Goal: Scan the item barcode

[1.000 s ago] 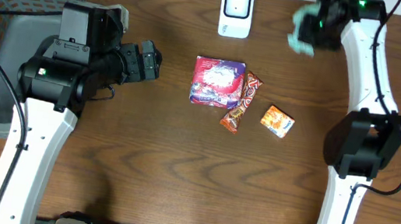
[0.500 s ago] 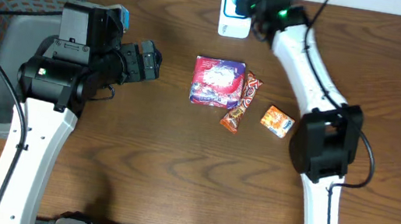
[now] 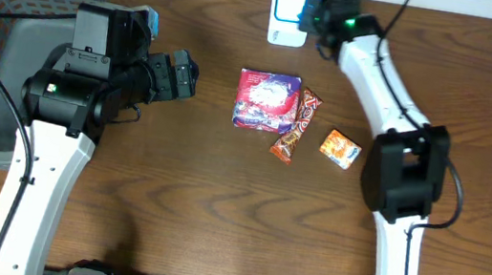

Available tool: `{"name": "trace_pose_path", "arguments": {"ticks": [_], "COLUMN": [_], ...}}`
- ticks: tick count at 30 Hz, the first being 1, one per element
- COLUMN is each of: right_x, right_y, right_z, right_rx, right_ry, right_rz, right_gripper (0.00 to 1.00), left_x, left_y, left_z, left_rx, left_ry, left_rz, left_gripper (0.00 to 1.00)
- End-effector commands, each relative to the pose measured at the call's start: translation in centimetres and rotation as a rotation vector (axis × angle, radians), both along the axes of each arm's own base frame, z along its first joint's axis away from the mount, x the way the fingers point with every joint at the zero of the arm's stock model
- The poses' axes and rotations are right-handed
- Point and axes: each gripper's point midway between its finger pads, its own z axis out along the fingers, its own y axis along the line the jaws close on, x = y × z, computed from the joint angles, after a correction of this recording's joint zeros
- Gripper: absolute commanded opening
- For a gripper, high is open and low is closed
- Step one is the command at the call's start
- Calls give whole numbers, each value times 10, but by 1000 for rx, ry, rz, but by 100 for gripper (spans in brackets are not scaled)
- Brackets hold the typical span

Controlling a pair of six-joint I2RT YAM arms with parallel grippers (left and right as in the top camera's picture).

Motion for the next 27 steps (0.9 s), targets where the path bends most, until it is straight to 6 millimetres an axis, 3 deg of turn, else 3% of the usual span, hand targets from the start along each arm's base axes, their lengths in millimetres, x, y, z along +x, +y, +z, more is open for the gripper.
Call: {"name": "trace_pose_path", "arguments": {"ticks": [1, 4, 7, 11, 15, 19, 22, 23, 25, 27], "right_x": [2, -15, -32, -47, -43, -30, -25, -25, -26, -30], "right_y": [-107, -169, -218, -279, -314, -328, -335, -338, -343, -345], "right_z": [64, 49, 30, 20, 22, 26, 19, 14, 2, -8], "right_rx": [-98, -210, -286, -293, -200, -81, -37, -38, -54, -67], "right_ry": [-68, 39, 150, 205, 158, 84, 66, 73, 95, 125], "right_rz": [-223, -281, -280, -358, -385, -352, -338, -342, -361, -372], "right_gripper": [1, 1, 1, 1, 1, 4, 20, 33, 71, 84], "left_x": [-1, -1, -1, -1, -1, -1, -1, -1, -1, -1], "left_y": [2, 2, 2, 2, 2, 2, 2, 2, 2, 2], "left_z": [3, 3, 3, 3, 3, 3, 2, 3, 3, 2], "left_rx": [10, 10, 10, 10, 10, 10, 10, 10, 10, 10], "left_ry": [-11, -11, -11, -11, -11, -11, -10, -11, -11, -10], "left_rz": [0, 0, 0, 0, 0, 0, 0, 0, 0, 0], "left_gripper": [98, 98, 98, 98, 98, 98, 98, 98, 98, 98]}}
